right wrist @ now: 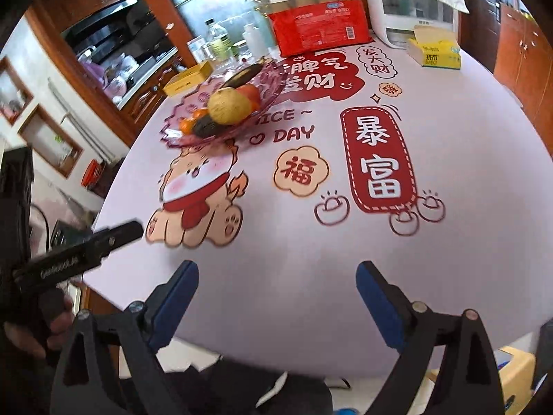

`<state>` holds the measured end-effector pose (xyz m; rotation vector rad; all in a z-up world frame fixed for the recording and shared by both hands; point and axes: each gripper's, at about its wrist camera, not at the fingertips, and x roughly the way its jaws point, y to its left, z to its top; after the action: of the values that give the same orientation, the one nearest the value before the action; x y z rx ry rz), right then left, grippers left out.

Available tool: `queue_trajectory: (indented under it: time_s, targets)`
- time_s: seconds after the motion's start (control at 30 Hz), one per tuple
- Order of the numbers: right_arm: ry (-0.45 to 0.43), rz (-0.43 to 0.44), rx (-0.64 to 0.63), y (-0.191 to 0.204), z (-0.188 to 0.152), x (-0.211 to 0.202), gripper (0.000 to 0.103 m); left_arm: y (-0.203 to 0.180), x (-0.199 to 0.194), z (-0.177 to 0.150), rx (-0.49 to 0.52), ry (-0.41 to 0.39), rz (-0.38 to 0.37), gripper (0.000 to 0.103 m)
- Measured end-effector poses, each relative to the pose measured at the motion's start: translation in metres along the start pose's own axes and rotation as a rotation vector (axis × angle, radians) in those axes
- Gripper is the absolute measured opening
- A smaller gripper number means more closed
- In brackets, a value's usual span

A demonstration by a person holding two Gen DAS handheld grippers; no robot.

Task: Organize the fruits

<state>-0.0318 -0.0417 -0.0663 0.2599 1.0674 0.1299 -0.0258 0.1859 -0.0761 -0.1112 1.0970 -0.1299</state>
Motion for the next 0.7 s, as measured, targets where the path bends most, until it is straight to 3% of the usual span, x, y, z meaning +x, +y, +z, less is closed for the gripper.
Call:
queue_trajectory:
  time_s: [0.13,0.27,0.47,0.7]
  targets:
    - [0.041,0.022,0.019,-0.002,-0.004,-0.029,0.093,-0.014,-0.03,0.005,0.016,-0.044,-0.004,0.088]
    - [0.023,0.007,0.003,0.002,-0.001,-0.059,0.093,-0.03,-0.06,0.013,0.04,-0.071,-0.086,0.088]
    - [-0.042,0.017,-0.037,0.016,0.001,-0.093,0.094,-0.042,-0.092,0.008,0.043,-0.143,-0.042,0.097]
    - [-0.089,0.023,-0.009,0.016,-0.007,-0.1,0.103,-0.053,-0.103,-0.004,0.048,-0.2,0.033,0.102]
